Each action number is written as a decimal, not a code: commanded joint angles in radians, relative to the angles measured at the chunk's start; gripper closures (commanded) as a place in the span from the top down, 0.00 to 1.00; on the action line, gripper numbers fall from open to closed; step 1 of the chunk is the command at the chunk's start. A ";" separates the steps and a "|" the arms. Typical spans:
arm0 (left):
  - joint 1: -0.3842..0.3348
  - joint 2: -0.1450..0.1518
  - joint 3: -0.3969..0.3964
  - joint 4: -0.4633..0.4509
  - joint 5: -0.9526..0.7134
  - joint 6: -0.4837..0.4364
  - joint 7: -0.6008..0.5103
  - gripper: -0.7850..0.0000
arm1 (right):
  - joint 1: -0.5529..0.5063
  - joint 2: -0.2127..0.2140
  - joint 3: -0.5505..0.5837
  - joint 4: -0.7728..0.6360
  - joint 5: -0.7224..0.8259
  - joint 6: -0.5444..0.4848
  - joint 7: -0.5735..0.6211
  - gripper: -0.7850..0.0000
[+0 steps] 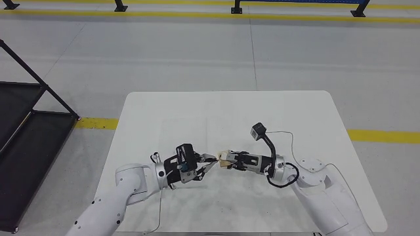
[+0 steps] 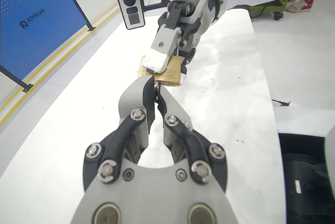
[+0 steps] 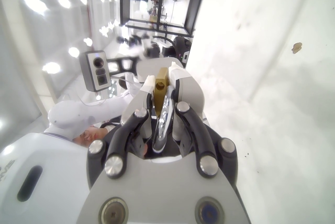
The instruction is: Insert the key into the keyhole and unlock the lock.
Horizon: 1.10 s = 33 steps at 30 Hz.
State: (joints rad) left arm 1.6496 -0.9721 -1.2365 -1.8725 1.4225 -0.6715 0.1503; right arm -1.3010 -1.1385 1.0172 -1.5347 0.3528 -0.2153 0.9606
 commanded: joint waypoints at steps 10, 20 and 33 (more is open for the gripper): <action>0.121 0.023 -0.209 0.026 -0.161 -0.019 0.109 1.00 | 0.003 0.000 0.002 0.014 0.008 -0.007 -0.006 0.00; 0.215 0.038 -0.403 0.065 -0.300 -0.077 0.136 1.00 | 0.019 -0.001 0.003 0.028 0.009 -0.013 -0.019 0.00; 0.215 0.038 -0.403 0.065 -0.300 -0.077 0.136 1.00 | 0.026 0.008 -0.017 -0.006 -0.226 0.266 -0.124 0.00</action>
State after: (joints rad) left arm 1.8645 -0.9340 -1.6399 -1.8077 1.1220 -0.7488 0.2866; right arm -1.2784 -1.1314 1.0065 -1.5331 0.1741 -0.0170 0.8431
